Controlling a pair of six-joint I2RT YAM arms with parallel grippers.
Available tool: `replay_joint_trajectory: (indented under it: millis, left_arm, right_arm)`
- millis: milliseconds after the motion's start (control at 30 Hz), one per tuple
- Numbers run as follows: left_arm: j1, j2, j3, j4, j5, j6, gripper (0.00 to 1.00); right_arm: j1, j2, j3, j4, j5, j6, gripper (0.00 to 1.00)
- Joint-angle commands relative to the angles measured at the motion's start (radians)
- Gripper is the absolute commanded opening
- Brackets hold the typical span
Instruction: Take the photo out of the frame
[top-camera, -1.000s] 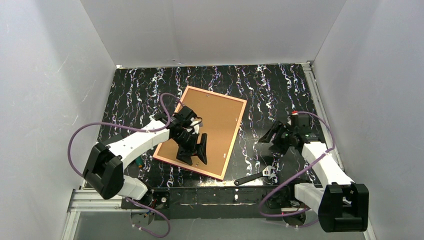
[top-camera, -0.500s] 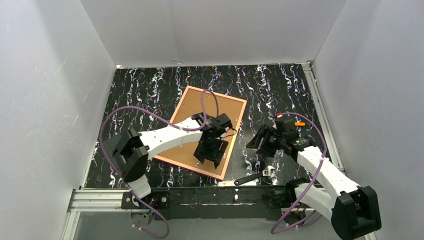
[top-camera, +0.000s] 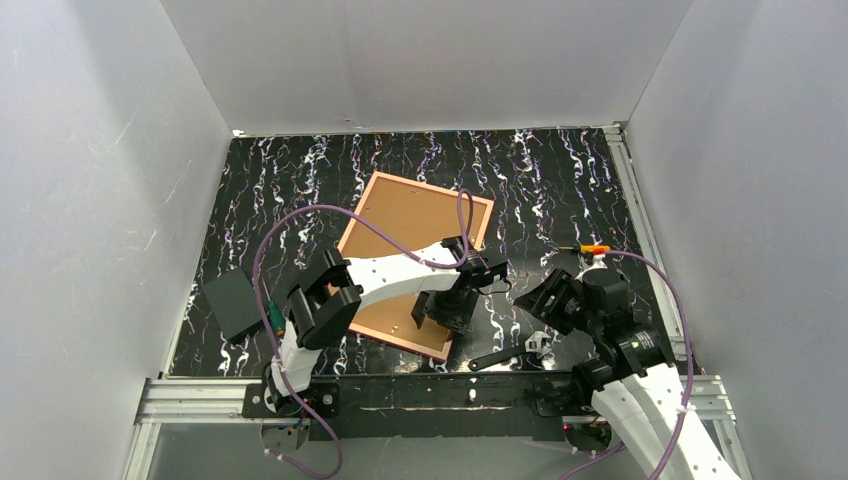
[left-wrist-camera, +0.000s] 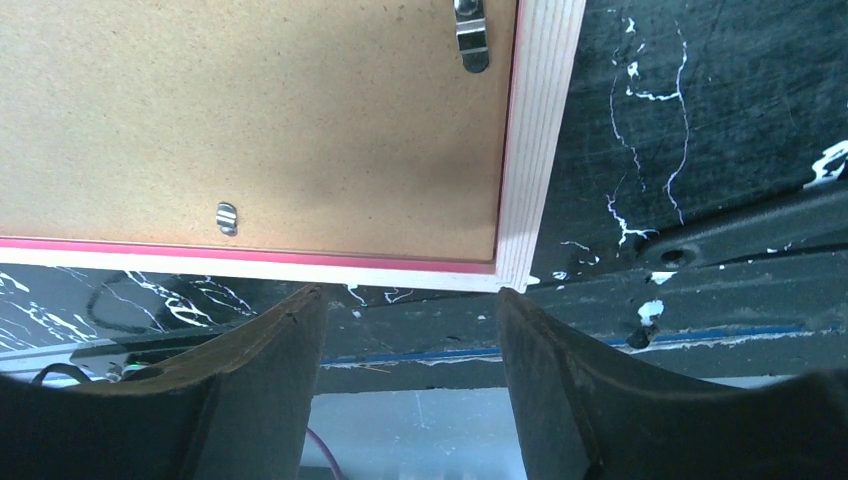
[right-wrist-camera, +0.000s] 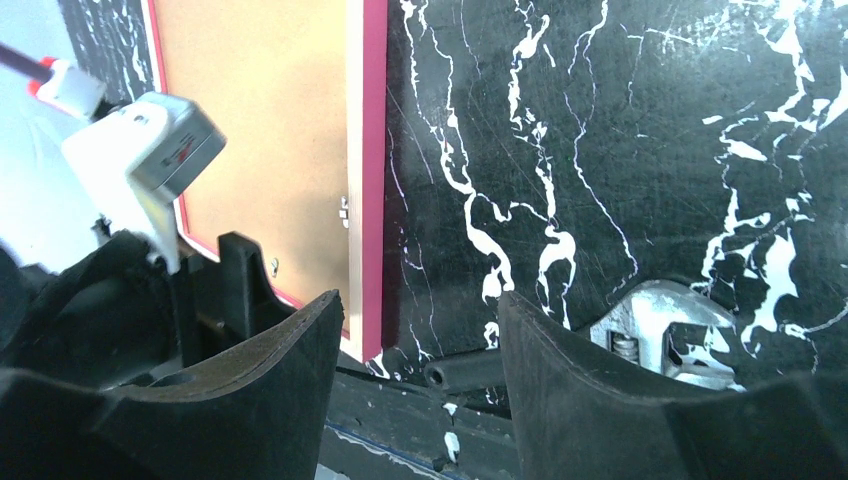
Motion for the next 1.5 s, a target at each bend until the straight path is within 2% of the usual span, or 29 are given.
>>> replay_joint_trajectory:
  millis: [0, 300, 467, 533, 767, 833, 867, 900, 1000, 1100, 1167, 1333, 1467]
  left_arm:
    - [-0.015, 0.040, 0.035, -0.128, -0.026, -0.051, 0.62]
    - [-0.041, 0.123, 0.059, -0.111, -0.020, -0.112, 0.58]
    - [-0.041, 0.138, 0.051, -0.117, -0.032, -0.122, 0.44]
    - [-0.041, 0.140, 0.048, -0.121, -0.046, -0.131, 0.42]
    - [-0.041, 0.140, 0.048, -0.123, -0.050, -0.140, 0.16]
    - [-0.039, 0.129, 0.064, -0.125, -0.034, -0.121, 0.03]
    - [-0.039, 0.114, 0.073, -0.127, -0.015, -0.106, 0.00]
    - [-0.036, 0.091, 0.075, -0.125, 0.011, -0.097, 0.00]
    - [-0.028, -0.026, 0.038, -0.092, 0.094, -0.087, 0.00]
    - [-0.016, -0.114, 0.009, -0.084, 0.159, -0.087, 0.00]
    - [-0.006, -0.163, -0.007, -0.071, 0.200, -0.087, 0.00]
    - [0.001, -0.218, -0.011, -0.067, 0.209, -0.059, 0.00]
    - [0.012, -0.241, -0.011, -0.065, 0.229, -0.043, 0.00]
  right_arm:
    - [0.003, -0.084, 0.002, -0.087, 0.039, 0.010, 0.65]
    - [0.003, -0.136, -0.005, -0.167, 0.039, -0.015, 0.65]
    - [0.003, -0.140, -0.004, -0.166, 0.039, -0.021, 0.65]
    - [0.002, -0.131, -0.002, -0.165, 0.041, -0.025, 0.65]
    - [0.004, -0.095, -0.007, -0.159, 0.041, -0.030, 0.65]
    - [0.003, -0.074, -0.024, -0.125, 0.014, -0.032, 0.66]
    - [0.003, -0.053, -0.035, -0.099, -0.019, -0.032, 0.67]
    - [0.003, -0.035, -0.046, -0.068, -0.054, -0.031, 0.70]
    - [0.003, 0.035, -0.054, 0.044, -0.124, -0.011, 0.89]
    - [-0.006, 0.173, 0.001, 0.173, -0.182, 0.018, 0.98]
    - [-0.061, 0.330, 0.050, 0.267, -0.260, 0.025, 0.98]
    - [-0.193, 0.483, 0.115, 0.378, -0.414, 0.022, 0.98]
    - [-0.191, 0.595, 0.211, 0.435, -0.482, -0.011, 0.98]
